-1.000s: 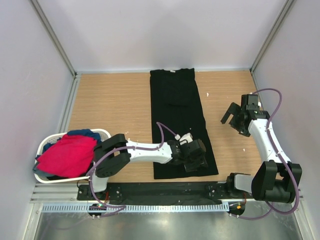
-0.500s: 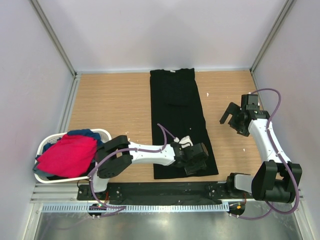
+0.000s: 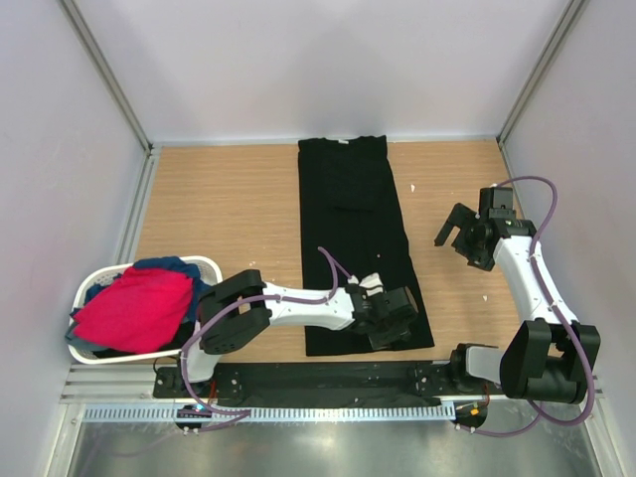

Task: Fold and stack the t-shirts
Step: Fold the tshirt

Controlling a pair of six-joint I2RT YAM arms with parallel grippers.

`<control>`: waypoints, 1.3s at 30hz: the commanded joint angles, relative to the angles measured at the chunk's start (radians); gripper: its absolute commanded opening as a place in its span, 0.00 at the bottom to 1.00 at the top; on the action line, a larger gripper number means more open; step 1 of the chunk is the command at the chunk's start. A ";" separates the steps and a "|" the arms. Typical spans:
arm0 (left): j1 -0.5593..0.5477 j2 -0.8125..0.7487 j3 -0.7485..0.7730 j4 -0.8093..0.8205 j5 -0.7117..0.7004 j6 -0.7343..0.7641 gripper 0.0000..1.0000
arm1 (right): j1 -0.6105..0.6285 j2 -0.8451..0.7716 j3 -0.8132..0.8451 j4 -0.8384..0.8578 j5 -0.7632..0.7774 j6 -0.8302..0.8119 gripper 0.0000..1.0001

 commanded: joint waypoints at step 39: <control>-0.020 -0.194 -0.130 -0.055 -0.068 -0.013 0.00 | -0.005 -0.001 0.021 0.009 -0.033 -0.009 1.00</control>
